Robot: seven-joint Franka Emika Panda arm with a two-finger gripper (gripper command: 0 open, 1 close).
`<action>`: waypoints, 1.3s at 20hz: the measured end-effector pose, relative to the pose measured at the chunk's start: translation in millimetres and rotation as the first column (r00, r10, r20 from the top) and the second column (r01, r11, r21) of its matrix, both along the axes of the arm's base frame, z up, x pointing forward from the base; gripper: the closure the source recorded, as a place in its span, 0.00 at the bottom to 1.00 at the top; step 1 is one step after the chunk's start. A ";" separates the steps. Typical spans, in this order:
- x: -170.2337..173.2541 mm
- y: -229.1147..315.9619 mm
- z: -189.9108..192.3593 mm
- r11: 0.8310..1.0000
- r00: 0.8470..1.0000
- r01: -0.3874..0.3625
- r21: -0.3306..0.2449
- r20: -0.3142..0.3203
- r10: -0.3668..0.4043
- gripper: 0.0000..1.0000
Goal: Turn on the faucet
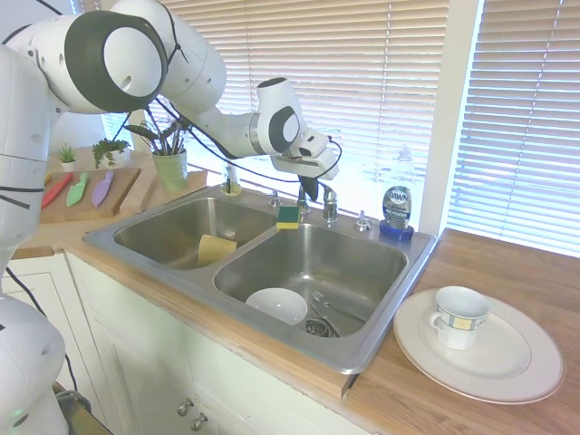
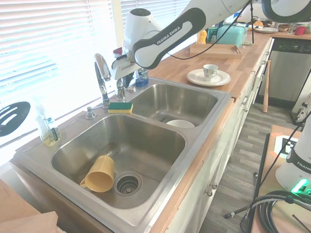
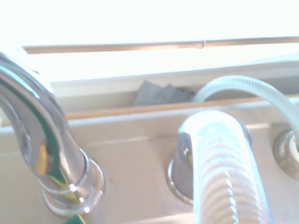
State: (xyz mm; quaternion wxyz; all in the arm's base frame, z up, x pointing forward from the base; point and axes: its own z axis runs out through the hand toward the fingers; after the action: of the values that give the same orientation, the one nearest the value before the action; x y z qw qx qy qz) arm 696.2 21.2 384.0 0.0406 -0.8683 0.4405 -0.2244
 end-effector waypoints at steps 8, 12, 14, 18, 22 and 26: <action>-4.8 6.0 27.5 1.000 0.997 0.005 -0.015 0.081 -0.004 1.00; -9.9 7.9 39.9 1.000 0.995 0.009 -0.023 0.099 -0.007 1.00; -12.6 9.0 44.8 1.000 0.994 0.011 -0.027 0.106 -0.008 1.00; -14.1 11.2 53.5 1.000 0.993 0.012 -0.029 0.119 -0.008 1.00; -14.9 12.1 59.9 0.999 0.992 0.016 -0.036 0.129 -0.011 1.00; -15.2 11.8 61.5 0.999 0.992 0.017 -0.037 0.129 -0.012 1.00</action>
State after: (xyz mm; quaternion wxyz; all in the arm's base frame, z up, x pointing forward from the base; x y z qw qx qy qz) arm 681.0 33.0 445.5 0.0507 -0.8494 0.4391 -0.2884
